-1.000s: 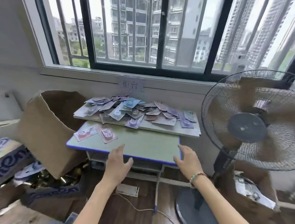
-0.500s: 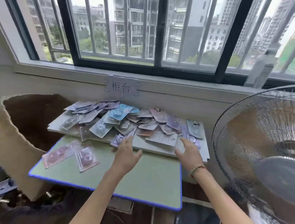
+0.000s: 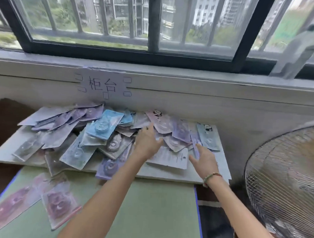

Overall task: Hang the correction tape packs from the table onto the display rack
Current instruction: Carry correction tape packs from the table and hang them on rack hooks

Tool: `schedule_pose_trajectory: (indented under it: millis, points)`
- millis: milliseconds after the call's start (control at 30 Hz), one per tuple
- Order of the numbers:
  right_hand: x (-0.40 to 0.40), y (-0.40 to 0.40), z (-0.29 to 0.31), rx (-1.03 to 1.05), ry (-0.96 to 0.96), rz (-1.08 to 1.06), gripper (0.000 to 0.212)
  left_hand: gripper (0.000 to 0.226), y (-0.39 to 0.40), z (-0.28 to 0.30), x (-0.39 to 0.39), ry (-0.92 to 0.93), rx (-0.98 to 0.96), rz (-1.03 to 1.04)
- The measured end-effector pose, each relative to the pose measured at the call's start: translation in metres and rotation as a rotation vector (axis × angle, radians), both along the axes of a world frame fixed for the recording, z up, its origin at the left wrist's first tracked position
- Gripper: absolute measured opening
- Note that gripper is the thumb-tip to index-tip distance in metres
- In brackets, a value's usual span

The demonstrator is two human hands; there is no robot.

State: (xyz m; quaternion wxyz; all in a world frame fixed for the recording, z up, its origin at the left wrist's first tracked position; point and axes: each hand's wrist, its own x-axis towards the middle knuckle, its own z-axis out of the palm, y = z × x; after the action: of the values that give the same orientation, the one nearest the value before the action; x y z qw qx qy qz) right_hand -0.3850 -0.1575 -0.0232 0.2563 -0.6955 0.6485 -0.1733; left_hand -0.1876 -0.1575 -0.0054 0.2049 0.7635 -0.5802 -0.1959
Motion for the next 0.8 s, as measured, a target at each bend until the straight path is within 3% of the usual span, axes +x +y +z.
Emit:
schedule_pose_trajectory:
  millis: [133,367,533,800]
  points:
    - [0.019,-0.028,-0.011,0.072,-0.028,-0.099,0.061,0.067,-0.052,-0.011,0.013,-0.042,0.004,-0.084]
    - [0.031,-0.069,-0.024,0.093,-0.027,-0.156,0.045,0.074,-0.121,-0.035,0.011,-0.195,0.096,-0.287]
    - [0.032,-0.095,-0.028,0.095,-0.038,-0.137,0.048,0.063,-0.142,-0.052,0.011,-0.333,0.094,-0.333]
    - [0.047,-0.127,-0.028,0.08,-0.045,-0.12,0.042,0.06,-0.147,-0.023,0.03,-0.266,0.146,-0.469]
